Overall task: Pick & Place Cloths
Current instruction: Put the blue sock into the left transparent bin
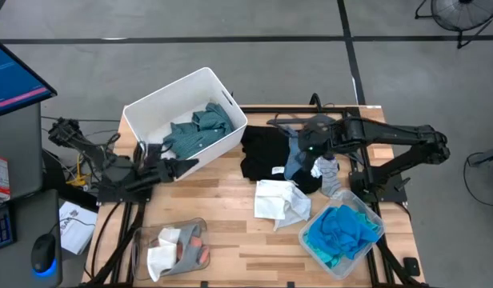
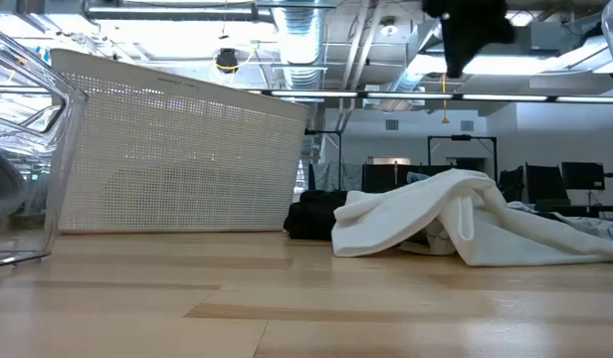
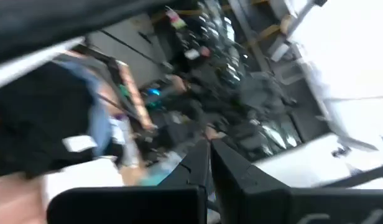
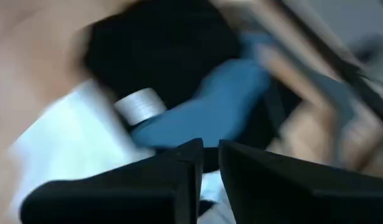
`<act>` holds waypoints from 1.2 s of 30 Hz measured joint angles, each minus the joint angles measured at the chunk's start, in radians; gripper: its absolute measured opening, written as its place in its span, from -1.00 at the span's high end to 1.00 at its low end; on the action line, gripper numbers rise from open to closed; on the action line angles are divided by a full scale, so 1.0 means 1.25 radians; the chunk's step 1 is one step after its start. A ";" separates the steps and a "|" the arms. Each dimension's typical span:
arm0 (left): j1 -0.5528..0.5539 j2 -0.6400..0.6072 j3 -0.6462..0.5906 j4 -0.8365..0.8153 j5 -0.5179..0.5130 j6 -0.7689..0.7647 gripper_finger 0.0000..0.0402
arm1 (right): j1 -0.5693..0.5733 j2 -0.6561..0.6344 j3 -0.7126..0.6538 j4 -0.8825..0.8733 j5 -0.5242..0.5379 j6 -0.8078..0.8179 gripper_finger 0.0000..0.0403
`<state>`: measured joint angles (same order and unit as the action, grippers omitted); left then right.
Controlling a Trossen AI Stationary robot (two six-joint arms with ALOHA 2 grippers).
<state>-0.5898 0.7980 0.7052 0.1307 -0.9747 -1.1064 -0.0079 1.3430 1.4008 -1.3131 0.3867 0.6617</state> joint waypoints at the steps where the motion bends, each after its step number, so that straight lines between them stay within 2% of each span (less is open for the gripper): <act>1: 0.023 0.005 0.000 0.043 0.045 0.027 0.99 | -0.011 -0.001 0.000 -0.026 0.043 0.055 0.74; 3: 0.066 0.018 0.000 0.134 0.135 0.085 0.96 | -0.041 -0.001 0.000 -0.061 0.089 0.083 0.71; 6: 0.129 0.040 0.000 0.223 0.241 0.158 0.89 | -0.098 -0.001 -0.009 -0.024 0.092 0.075 0.63; 11: 0.192 0.067 0.000 0.245 0.332 0.191 0.63 | -0.175 0.000 -0.079 0.103 0.086 0.039 0.39; 14: 0.205 0.089 0.000 0.250 0.372 0.197 0.43 | -0.210 0.008 -0.153 0.187 0.031 0.031 0.17; 18: 0.206 0.109 0.000 0.291 0.382 0.206 0.13 | -0.254 0.006 -0.250 0.323 -0.058 0.010 -0.16; 22: 0.214 0.113 0.000 0.297 0.360 0.206 -0.15 | -0.287 0.006 -0.333 0.419 -0.071 0.020 -0.35; 28: 0.236 0.113 0.000 0.309 0.358 0.206 -0.37 | -0.302 0.007 -0.412 0.545 -0.094 0.008 -0.37; 36: 0.242 0.113 0.000 0.310 0.359 0.206 -0.38 | -0.260 0.102 -0.457 0.618 -0.143 -0.005 -0.34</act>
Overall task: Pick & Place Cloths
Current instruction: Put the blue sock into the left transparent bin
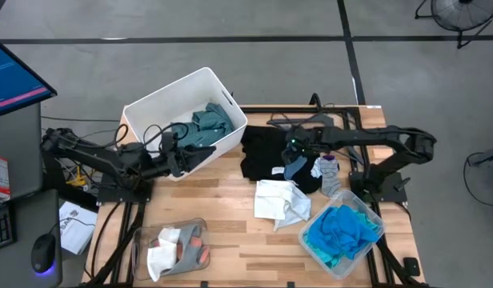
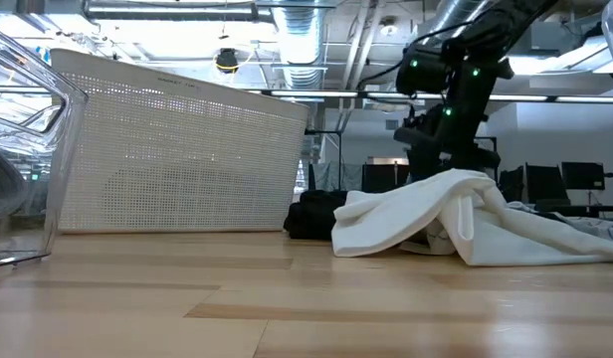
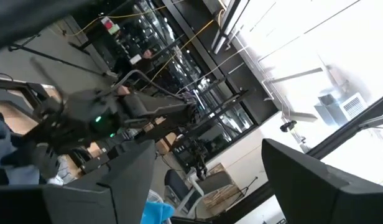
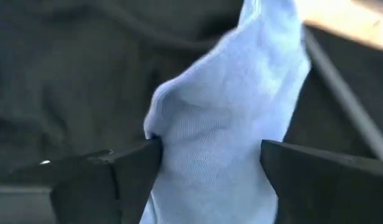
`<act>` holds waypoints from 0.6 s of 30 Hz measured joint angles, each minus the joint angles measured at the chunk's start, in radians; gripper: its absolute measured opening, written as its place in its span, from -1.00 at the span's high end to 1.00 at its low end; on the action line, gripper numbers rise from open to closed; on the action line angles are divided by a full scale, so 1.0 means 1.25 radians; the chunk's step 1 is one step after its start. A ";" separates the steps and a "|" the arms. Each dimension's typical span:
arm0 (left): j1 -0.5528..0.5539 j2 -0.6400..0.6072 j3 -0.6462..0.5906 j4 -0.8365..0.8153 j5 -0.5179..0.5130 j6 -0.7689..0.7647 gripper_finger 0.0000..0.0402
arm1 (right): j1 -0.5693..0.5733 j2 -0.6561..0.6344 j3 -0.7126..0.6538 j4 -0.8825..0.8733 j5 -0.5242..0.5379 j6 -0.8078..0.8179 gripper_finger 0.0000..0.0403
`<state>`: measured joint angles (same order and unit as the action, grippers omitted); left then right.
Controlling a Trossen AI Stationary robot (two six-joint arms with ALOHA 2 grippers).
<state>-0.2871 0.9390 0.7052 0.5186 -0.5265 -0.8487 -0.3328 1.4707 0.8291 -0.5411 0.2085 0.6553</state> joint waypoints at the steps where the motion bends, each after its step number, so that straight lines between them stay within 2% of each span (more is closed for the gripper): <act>1: 0.000 0.000 0.000 0.000 0.000 0.000 -0.38 | 0.005 0.013 0.000 0.000 -0.002 0.008 -0.30; 4: 0.000 0.000 0.000 0.000 0.000 0.000 -0.37 | 0.020 0.032 0.001 0.000 -0.005 0.024 0.04; 8: 0.000 0.000 0.000 -0.001 0.000 0.000 -0.36 | 0.031 0.016 0.001 -0.004 -0.019 0.024 0.82; 9: 0.000 0.000 0.000 -0.001 0.000 0.002 -0.36 | 0.033 0.003 0.001 -0.006 -0.021 0.024 0.88; 13: 0.000 0.000 0.000 -0.003 0.000 0.055 -0.36 | 0.038 -0.065 0.045 -0.071 -0.026 0.033 0.90; 18: 0.024 0.000 0.000 -0.002 0.014 0.149 -0.37 | 0.059 -0.169 0.153 -0.140 -0.026 0.023 0.94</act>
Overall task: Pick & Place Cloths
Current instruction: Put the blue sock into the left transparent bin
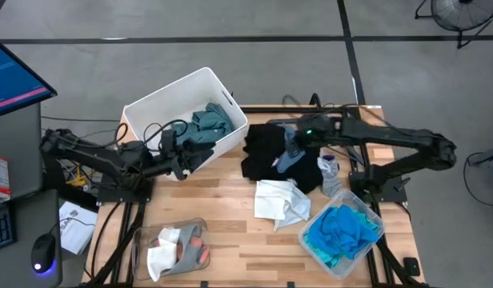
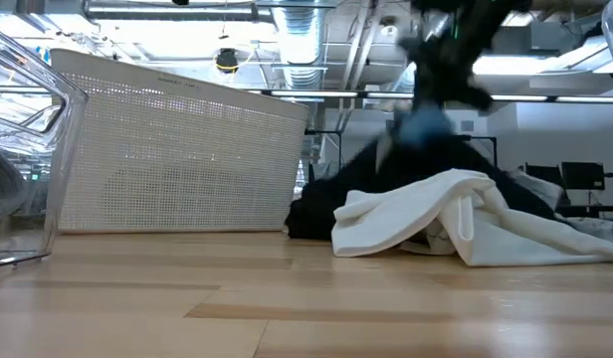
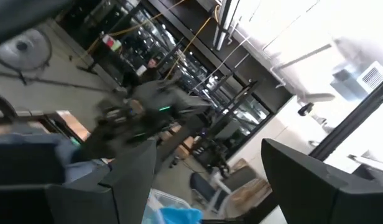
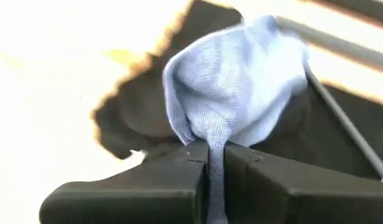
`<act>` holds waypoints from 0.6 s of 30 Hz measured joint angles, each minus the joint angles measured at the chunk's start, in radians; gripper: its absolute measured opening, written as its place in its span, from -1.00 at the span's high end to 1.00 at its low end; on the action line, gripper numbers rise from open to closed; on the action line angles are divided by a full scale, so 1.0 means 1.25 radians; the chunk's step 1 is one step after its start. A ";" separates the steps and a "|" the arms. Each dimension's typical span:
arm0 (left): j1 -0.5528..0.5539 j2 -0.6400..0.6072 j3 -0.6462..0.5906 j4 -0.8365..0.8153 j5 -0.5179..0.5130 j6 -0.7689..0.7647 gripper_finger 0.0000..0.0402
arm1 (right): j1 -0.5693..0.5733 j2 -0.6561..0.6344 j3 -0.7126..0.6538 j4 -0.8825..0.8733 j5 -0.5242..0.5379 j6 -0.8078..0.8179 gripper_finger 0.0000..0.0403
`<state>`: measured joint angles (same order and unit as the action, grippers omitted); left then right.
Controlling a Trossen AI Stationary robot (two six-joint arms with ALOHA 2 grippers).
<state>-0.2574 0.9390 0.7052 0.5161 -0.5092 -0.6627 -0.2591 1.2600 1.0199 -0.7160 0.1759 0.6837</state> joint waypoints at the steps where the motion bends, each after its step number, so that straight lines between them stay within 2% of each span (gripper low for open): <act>1: 0.006 0.000 0.000 0.000 0.003 0.014 -0.37 | 0.005 -0.018 0.026 -0.007 0.000 -0.002 0.92; 6: 0.036 0.000 0.000 0.001 0.005 0.029 -0.37 | 0.015 -0.083 0.121 -0.028 0.001 -0.010 0.87; 10: 0.058 0.005 0.000 0.004 0.008 0.030 -0.37 | 0.019 -0.105 0.136 -0.044 0.006 -0.023 0.93; 14: 0.062 0.009 0.000 0.002 0.008 0.030 -0.36 | 0.033 -0.060 0.136 -0.178 0.006 -0.015 0.96; 18: 0.062 0.018 0.000 -0.003 0.009 0.030 -0.36 | 0.077 0.030 0.135 -0.248 0.007 -0.009 0.81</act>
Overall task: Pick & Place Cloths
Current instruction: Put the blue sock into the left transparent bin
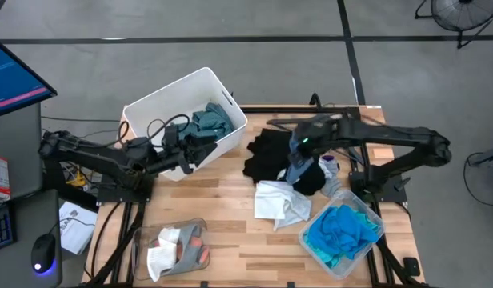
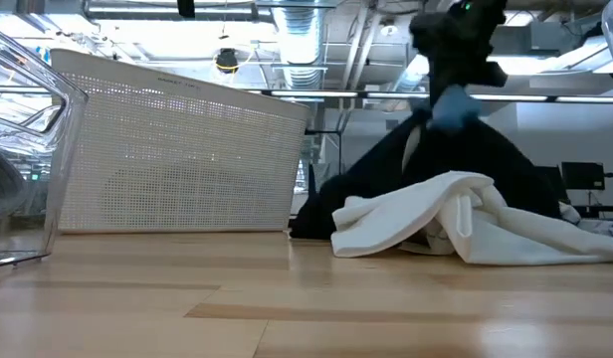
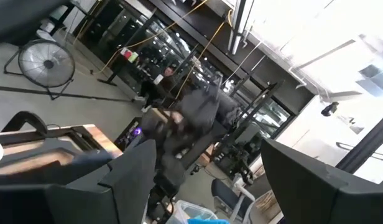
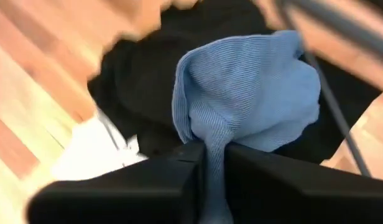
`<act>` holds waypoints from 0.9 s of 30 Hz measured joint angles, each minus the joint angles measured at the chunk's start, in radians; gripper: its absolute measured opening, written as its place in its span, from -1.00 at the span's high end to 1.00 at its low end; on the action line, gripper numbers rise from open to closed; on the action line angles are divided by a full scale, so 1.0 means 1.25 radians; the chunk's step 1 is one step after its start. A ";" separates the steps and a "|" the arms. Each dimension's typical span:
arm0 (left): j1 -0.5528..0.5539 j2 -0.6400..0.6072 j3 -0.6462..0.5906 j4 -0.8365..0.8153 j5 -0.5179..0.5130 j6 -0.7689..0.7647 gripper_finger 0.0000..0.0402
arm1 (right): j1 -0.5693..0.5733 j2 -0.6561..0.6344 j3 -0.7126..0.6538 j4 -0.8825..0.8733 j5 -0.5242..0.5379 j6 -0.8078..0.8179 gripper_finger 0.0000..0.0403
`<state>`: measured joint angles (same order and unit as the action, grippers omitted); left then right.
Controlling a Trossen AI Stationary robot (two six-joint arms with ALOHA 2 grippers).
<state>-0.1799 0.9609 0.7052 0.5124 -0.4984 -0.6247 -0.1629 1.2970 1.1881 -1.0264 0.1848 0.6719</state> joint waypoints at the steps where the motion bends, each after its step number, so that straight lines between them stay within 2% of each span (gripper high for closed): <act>1: 0.000 0.004 0.000 0.007 0.000 0.000 -0.36 | 0.011 0.026 0.000 -0.007 0.000 -0.001 0.74; 10: -0.004 0.024 0.000 0.005 0.011 -0.004 -0.36 | 0.031 0.233 0.000 -0.004 -0.004 -0.028 -0.13; 13: -0.004 0.024 0.000 0.004 0.024 -0.007 -0.36 | 0.035 0.253 0.000 0.004 -0.019 -0.041 -0.31; 20: -0.005 0.024 0.000 0.005 0.029 -0.011 -0.36 | 0.068 0.169 0.000 -0.019 -0.021 0.015 -0.32; 24: -0.005 0.024 0.000 0.004 0.029 -0.012 -0.36 | 0.092 0.129 0.000 -0.041 0.017 0.060 -0.24; 27: -0.005 0.024 0.000 0.004 0.029 -0.012 -0.36 | 0.103 0.136 0.000 -0.041 0.041 0.068 -0.14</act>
<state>-0.1856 0.9905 0.7055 0.5175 -0.4625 -0.6395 -0.0344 1.4674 1.1881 -1.0771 0.2364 0.7571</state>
